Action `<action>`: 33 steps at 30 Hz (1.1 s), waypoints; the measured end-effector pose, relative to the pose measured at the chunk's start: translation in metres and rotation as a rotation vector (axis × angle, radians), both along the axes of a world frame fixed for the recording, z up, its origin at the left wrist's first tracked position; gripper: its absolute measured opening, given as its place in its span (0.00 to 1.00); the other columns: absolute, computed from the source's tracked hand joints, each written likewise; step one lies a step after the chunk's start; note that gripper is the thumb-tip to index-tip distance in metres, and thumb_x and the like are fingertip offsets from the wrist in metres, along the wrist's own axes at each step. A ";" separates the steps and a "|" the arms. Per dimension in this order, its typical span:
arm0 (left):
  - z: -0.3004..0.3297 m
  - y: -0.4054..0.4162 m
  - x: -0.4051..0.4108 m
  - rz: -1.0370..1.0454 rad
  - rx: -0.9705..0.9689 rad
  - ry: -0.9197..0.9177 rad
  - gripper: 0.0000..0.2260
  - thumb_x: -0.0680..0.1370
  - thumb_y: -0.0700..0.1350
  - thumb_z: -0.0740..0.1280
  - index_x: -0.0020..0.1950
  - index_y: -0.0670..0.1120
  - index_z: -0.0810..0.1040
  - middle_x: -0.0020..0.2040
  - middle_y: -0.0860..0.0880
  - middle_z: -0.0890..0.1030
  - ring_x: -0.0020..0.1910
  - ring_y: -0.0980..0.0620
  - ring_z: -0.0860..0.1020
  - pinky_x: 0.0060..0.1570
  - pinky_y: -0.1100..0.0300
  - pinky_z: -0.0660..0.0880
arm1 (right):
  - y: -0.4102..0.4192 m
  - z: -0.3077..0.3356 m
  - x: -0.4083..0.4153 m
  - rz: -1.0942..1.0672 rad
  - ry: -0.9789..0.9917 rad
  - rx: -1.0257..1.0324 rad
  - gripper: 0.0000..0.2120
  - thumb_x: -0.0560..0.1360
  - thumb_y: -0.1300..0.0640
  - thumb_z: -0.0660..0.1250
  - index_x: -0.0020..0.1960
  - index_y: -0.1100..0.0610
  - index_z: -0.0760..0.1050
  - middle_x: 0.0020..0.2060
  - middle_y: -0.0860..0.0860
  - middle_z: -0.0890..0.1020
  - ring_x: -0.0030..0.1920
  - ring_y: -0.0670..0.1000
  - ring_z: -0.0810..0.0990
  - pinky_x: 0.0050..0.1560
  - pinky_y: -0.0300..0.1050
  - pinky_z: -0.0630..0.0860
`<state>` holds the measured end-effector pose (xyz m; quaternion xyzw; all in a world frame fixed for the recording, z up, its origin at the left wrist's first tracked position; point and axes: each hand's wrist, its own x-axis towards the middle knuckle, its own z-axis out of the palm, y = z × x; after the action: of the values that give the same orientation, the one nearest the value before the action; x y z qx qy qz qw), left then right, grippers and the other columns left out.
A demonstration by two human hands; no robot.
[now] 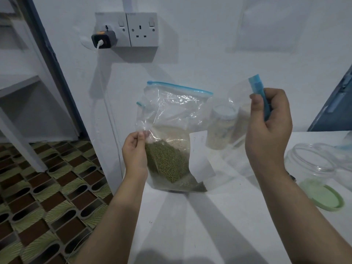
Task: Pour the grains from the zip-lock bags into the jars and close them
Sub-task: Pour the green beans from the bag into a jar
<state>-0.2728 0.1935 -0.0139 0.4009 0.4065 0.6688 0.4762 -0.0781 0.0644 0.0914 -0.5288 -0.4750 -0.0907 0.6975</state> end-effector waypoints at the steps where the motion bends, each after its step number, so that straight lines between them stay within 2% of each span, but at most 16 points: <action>1: 0.005 -0.001 0.003 0.007 0.012 -0.016 0.08 0.82 0.40 0.63 0.45 0.47 0.77 0.49 0.47 0.84 0.51 0.55 0.82 0.49 0.71 0.75 | -0.002 0.003 0.003 0.006 0.004 -0.001 0.04 0.83 0.57 0.60 0.50 0.54 0.70 0.38 0.41 0.71 0.40 0.40 0.68 0.43 0.36 0.67; 5: 0.031 -0.002 0.015 0.039 0.072 -0.060 0.08 0.82 0.39 0.62 0.45 0.46 0.76 0.45 0.50 0.83 0.45 0.57 0.82 0.52 0.66 0.77 | -0.010 0.020 0.018 0.034 0.003 -0.030 0.04 0.83 0.57 0.60 0.49 0.55 0.70 0.36 0.41 0.69 0.36 0.40 0.66 0.39 0.35 0.66; 7: 0.043 -0.002 0.020 0.070 0.095 -0.074 0.08 0.83 0.39 0.61 0.46 0.47 0.75 0.45 0.51 0.82 0.42 0.58 0.81 0.52 0.67 0.77 | -0.011 0.028 0.029 0.059 0.019 -0.047 0.05 0.82 0.54 0.61 0.48 0.51 0.71 0.36 0.42 0.71 0.37 0.44 0.68 0.41 0.45 0.69; 9: 0.056 -0.004 0.026 0.112 0.105 -0.090 0.08 0.83 0.39 0.61 0.45 0.48 0.74 0.44 0.52 0.82 0.40 0.59 0.81 0.47 0.69 0.76 | -0.016 0.036 0.040 0.074 0.032 -0.055 0.05 0.81 0.51 0.61 0.46 0.46 0.72 0.38 0.43 0.78 0.39 0.47 0.71 0.42 0.54 0.72; 11: 0.067 -0.005 0.033 0.153 0.104 -0.117 0.09 0.83 0.40 0.61 0.45 0.48 0.74 0.43 0.52 0.82 0.38 0.60 0.80 0.43 0.70 0.75 | -0.020 0.043 0.050 0.091 0.033 -0.053 0.06 0.81 0.50 0.62 0.46 0.44 0.71 0.41 0.44 0.84 0.36 0.51 0.73 0.41 0.56 0.72; 14: 0.082 -0.005 0.039 0.199 0.087 -0.160 0.09 0.83 0.41 0.61 0.44 0.49 0.74 0.42 0.53 0.82 0.36 0.60 0.79 0.41 0.68 0.73 | -0.023 0.057 0.061 0.128 0.018 -0.058 0.05 0.81 0.50 0.62 0.45 0.45 0.71 0.40 0.46 0.86 0.34 0.61 0.71 0.39 0.56 0.72; 20: 0.108 -0.019 0.054 0.286 0.099 -0.179 0.08 0.83 0.43 0.60 0.44 0.49 0.73 0.42 0.53 0.82 0.35 0.61 0.77 0.41 0.65 0.72 | -0.026 0.084 0.087 0.204 0.057 -0.022 0.05 0.80 0.53 0.62 0.45 0.48 0.71 0.38 0.48 0.86 0.32 0.49 0.71 0.38 0.49 0.69; 25: 0.132 -0.030 0.068 0.321 0.137 -0.227 0.09 0.83 0.42 0.60 0.44 0.48 0.72 0.42 0.51 0.81 0.34 0.59 0.76 0.39 0.63 0.71 | -0.030 0.107 0.106 0.266 0.097 0.019 0.05 0.80 0.55 0.63 0.45 0.51 0.72 0.37 0.48 0.86 0.32 0.45 0.73 0.38 0.43 0.71; 33: 0.161 -0.051 0.087 0.388 0.224 -0.211 0.10 0.83 0.41 0.60 0.42 0.47 0.71 0.39 0.51 0.80 0.32 0.59 0.74 0.39 0.67 0.73 | -0.030 0.113 0.146 0.320 0.173 -0.001 0.06 0.81 0.56 0.62 0.45 0.50 0.72 0.36 0.45 0.86 0.32 0.42 0.74 0.37 0.38 0.71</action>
<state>-0.1853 0.1422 0.1475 0.2934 0.3472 0.8267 0.3315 0.0678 0.0348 0.2045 -0.4524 -0.4916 0.0675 0.7410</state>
